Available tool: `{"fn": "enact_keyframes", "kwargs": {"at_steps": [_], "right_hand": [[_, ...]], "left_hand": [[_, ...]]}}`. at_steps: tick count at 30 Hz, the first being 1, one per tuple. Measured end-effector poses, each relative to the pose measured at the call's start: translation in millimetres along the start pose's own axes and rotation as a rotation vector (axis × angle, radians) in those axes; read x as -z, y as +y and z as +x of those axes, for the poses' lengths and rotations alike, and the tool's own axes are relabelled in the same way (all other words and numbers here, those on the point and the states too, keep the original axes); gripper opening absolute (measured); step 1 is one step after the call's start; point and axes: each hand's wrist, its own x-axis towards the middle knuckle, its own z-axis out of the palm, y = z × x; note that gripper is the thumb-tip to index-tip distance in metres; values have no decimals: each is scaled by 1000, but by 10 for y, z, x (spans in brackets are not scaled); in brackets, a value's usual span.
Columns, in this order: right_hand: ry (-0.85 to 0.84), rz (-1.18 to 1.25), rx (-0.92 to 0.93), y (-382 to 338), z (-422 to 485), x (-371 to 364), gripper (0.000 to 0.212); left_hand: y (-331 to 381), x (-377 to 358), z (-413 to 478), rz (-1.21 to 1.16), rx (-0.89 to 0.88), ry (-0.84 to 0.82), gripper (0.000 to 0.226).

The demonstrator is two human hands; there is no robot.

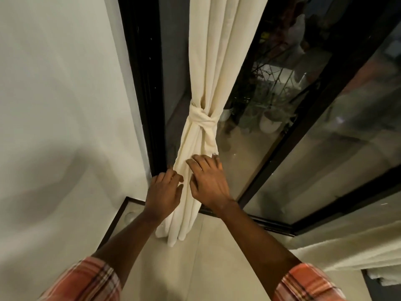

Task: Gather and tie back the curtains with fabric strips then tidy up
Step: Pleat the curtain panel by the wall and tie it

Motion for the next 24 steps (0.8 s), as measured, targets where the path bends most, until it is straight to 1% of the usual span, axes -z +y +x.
{"fn": "enact_keyframes", "kwargs": {"at_steps": [1, 3, 6, 8, 9, 11, 12, 14, 16, 18, 20, 21, 22, 24], "right_hand": [[4, -16, 7, 47, 47, -14, 44], [35, -66, 18, 122, 117, -45, 47], [178, -156, -3, 162, 156, -65, 49], [271, -202, -7, 152, 170, -62, 50], [275, -233, -2, 140, 170, -79, 51], [224, -296, -26, 108, 219, -106, 54], [192, -307, -71, 94, 272, -99, 54], [155, -308, -185, 81, 395, -95, 53], [140, -323, -263, 91, 480, -86, 53], [95, -333, -268, 119, 494, -139, 54], [47, -362, -255, 172, 440, -242, 54], [60, -384, -259, 213, 405, -285, 53], [108, -409, -263, 247, 378, -309, 51], [291, -463, -247, 346, 312, -387, 46]], "left_hand": [[-11, -54, 28, 51, -87, -9, 23], [-24, -166, 99, 143, -248, -8, 30], [8, -259, 189, 266, -465, -29, 38], [68, -255, 221, 303, -486, -44, 36], [105, -244, 221, 312, -465, -54, 35], [128, -245, 245, 343, -428, -68, 34], [131, -248, 273, 361, -425, -85, 34], [148, -255, 336, 416, -477, -103, 35], [176, -303, 420, 447, -537, -149, 43], [153, -407, 500, 467, -585, -181, 46], [107, -573, 536, 445, -657, -174, 43], [74, -671, 543, 445, -697, -159, 39], [35, -766, 550, 451, -709, -156, 36], [-15, -991, 544, 457, -733, -132, 30]]}}
